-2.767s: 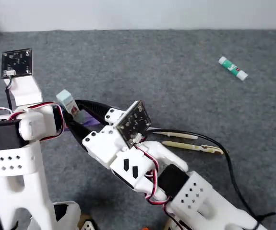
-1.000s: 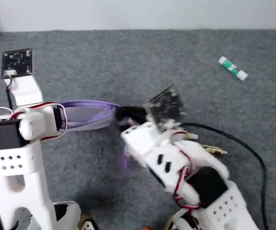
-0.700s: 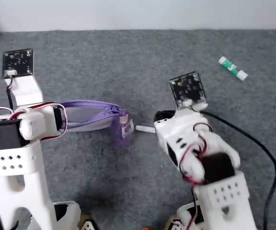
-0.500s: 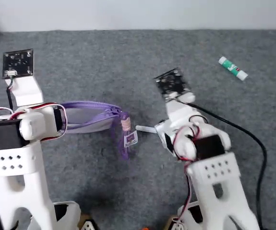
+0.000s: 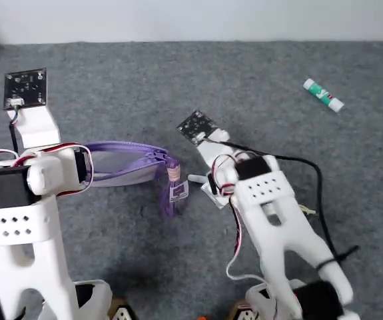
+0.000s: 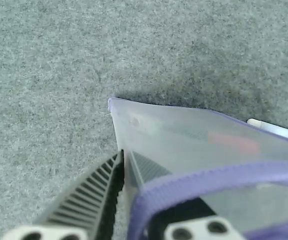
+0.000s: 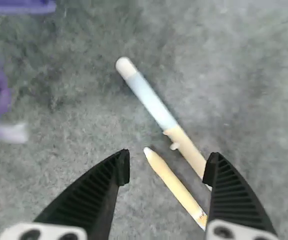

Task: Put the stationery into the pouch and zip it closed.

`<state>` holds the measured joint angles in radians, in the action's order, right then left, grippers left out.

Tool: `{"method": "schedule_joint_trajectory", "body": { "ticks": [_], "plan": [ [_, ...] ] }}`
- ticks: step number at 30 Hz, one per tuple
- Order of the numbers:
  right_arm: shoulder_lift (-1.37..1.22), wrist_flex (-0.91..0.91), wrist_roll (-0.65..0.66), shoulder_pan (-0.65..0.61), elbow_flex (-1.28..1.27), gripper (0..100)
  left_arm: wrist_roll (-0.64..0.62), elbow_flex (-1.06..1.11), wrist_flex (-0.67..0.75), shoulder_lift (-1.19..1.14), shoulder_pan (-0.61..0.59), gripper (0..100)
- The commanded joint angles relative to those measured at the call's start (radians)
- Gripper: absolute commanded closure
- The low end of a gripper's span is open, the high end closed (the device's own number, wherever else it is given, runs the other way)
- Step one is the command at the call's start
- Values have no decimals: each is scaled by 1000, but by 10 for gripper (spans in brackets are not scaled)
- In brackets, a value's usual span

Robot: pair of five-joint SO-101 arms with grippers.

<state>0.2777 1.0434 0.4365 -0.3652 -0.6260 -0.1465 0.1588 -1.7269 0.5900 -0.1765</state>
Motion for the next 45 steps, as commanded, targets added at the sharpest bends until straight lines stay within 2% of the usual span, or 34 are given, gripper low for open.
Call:
{"method": "schedule_joint_trajectory", "body": {
  "ticks": [1, 8, 14, 28, 30, 34, 36, 42, 45],
  "plan": [
    [-71, -27, 40, -21, 91, 752, -3, -73, 3, 3, 2, 987],
    [-348, -13, 40, -5, 347, 753, -2, -73, 3, 3, 2, 987],
    [-510, 133, 38, -36, 523, 753, -2, -73, 2, 3, 2, 987],
    [-700, 71, 46, -39, 546, 756, -2, -73, 2, 3, 2, 987],
    [-727, 71, 43, -33, 566, 805, -2, -73, 0, 3, 2, 987],
    [-723, 79, 38, -1, 608, 998, -2, -73, -2, 3, 2, 987],
    [-685, 82, 38, 19, 612, 962, -2, -73, -2, 3, 2, 987],
    [-495, 85, 38, 64, 563, 991, -8, -73, -2, 3, 5, 987],
    [-372, 150, 28, 64, 531, 991, -8, -73, -3, 3, 5, 987]
  ]
}}
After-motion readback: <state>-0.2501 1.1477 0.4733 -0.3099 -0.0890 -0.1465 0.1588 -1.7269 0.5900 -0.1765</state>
